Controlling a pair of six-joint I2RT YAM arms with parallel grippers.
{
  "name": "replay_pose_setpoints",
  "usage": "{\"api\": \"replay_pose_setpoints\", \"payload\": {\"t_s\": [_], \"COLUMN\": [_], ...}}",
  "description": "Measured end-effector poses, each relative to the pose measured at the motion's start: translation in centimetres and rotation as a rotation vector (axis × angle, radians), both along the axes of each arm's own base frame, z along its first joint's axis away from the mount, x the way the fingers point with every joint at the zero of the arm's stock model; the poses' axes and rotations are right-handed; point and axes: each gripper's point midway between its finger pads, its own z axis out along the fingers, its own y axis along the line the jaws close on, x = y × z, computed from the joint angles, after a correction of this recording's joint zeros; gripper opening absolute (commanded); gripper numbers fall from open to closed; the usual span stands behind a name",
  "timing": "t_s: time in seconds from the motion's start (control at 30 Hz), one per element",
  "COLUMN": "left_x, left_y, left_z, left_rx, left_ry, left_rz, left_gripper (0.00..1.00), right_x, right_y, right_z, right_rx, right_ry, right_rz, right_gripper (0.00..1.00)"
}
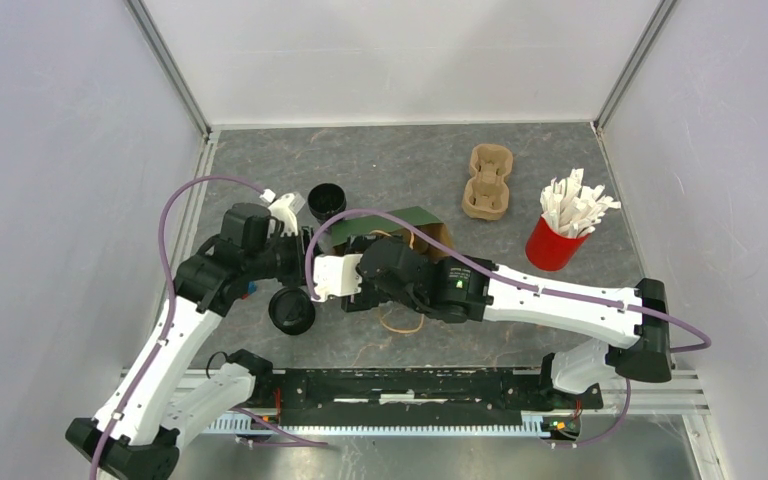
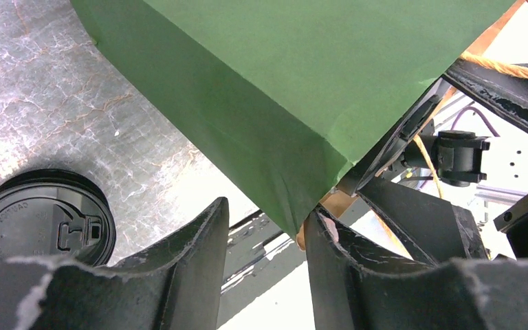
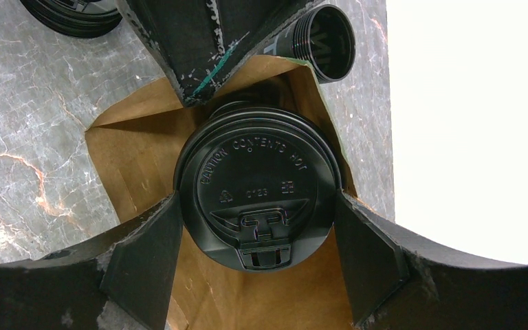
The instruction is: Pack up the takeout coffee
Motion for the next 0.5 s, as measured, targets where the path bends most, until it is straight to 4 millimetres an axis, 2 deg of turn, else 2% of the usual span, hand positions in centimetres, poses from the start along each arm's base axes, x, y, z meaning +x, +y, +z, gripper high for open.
{"api": "replay_pose_setpoints", "payload": {"t_s": [0.1,0.23,0.3,0.43,0.5], "left_x": [0.3,0.6,0.6,0.6,0.6], "left_y": [-0.2,-0.3,-0.3,-0.3,-0.3], "left_z": [-0.1,-0.3,-0.3,-0.2,-0.2], "left_rx": [-0.001,0.001,0.001,-0.001,-0.002], "left_ry": [0.001,0.010,0.010,0.006,0.005], "left_rz": [0.001,0.002,0.002,0.002,0.000], "left_gripper": [0.41,0.20,0.13,0.03,0.02], "right_x": [0.2,0.4,0.6,0.8,0.9], "right_y": [0.0,-0.1,-0.3,-1.2,-1.8], "right_z": [0.1,0.1,0.0,-0.1,-0.1], "right_rx": [0.005,0.005,0.000,-0.035,-0.053], "right_ry": [-0.002,0.005,0.003,-0.011,-0.018], "right_rz": [-0.004,-0.002,0.002,0.034,0.061], "right_gripper": [0.80,0.80,0.80,0.80,0.80]}}
